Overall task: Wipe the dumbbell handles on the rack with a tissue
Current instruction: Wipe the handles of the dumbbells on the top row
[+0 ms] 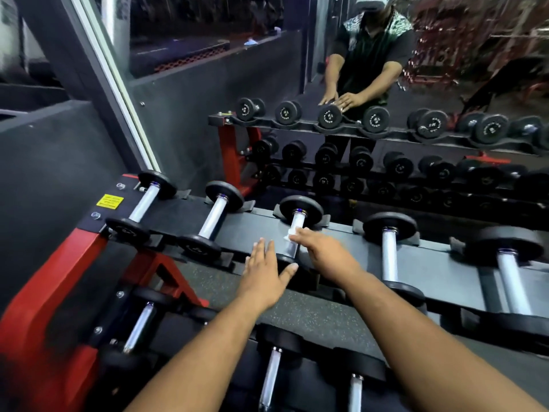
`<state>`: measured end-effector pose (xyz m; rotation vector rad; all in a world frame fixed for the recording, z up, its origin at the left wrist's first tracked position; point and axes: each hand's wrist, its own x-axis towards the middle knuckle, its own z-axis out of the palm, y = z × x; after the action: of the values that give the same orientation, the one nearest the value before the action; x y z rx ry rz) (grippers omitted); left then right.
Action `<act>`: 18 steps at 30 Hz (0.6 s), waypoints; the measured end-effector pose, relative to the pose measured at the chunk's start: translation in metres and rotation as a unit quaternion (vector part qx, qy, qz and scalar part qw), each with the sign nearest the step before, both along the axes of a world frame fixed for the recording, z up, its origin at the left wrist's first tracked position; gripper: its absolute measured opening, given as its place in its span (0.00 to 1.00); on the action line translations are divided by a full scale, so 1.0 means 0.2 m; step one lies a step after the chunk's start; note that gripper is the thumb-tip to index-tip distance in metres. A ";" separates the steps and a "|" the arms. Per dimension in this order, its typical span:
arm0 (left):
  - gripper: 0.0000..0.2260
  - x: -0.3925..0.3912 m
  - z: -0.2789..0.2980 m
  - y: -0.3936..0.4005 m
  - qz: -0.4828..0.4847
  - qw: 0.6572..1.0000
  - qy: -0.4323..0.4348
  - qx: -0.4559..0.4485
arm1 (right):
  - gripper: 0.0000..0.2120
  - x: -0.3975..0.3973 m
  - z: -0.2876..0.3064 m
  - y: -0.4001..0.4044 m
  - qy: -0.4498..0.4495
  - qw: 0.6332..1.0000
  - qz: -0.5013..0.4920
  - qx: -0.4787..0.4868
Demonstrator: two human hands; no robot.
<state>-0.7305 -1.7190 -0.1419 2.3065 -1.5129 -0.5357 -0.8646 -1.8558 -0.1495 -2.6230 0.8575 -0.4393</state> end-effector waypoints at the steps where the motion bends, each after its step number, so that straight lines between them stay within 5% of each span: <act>1: 0.38 -0.02 0.00 -0.01 -0.001 1.000 0.003 0.006 | 0.30 0.00 -0.01 -0.01 0.002 1.000 0.001 0.000; 6: 0.39 -0.03 -0.05 -0.06 0.005 1.000 0.010 0.004 | 0.22 0.06 -0.03 -0.02 0.071 0.995 0.063 -0.007; 10: 0.40 0.03 -0.10 -0.10 -0.014 1.000 0.009 -0.013 | 0.25 0.07 -0.03 -0.09 0.191 0.966 0.149 -0.087; 15: 0.40 0.02 -0.13 -0.12 -0.015 0.999 0.030 -0.020 | 0.40 0.11 0.01 -0.14 0.221 0.966 0.038 -0.129; 18: 0.40 0.03 -0.11 -0.13 -0.020 0.999 0.048 -0.007 | 0.36 0.11 -0.03 -0.09 0.205 0.973 0.053 -0.086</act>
<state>-0.7240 -1.7440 -0.1640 2.2103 -1.5152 -0.6349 -0.8417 -1.8739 -0.1562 -2.9590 0.8212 0.0690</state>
